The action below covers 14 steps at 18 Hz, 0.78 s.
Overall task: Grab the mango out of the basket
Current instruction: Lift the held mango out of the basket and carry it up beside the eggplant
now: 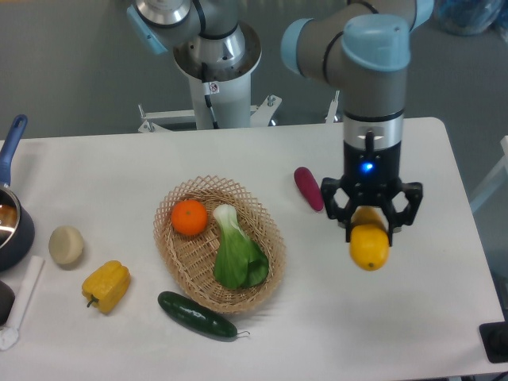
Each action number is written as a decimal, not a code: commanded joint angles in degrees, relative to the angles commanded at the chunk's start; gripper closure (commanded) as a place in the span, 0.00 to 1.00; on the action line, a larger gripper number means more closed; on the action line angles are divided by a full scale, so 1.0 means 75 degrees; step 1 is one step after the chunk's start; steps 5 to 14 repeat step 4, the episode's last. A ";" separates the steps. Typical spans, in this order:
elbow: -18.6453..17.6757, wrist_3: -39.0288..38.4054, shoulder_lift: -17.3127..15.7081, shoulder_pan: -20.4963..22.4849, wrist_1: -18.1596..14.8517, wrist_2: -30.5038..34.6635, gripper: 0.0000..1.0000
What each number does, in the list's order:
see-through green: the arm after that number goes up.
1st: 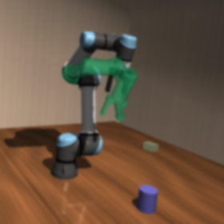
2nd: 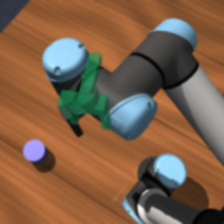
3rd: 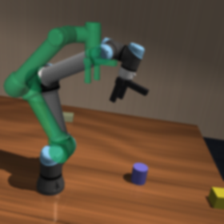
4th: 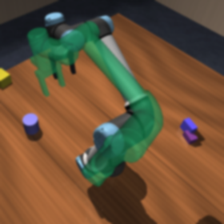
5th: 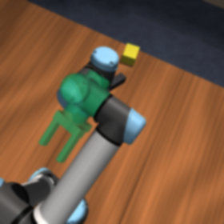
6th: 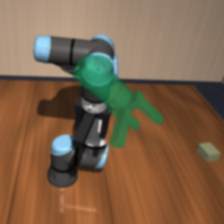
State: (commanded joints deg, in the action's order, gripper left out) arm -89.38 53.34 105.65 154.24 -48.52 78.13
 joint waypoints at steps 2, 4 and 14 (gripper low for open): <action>-0.0117 0.0071 -0.0140 0.0141 0.0000 -0.0012 0.60; -0.0234 0.0072 -0.0199 0.0211 0.0000 -0.0093 0.60; -0.0234 0.0072 -0.0199 0.0211 0.0000 -0.0093 0.60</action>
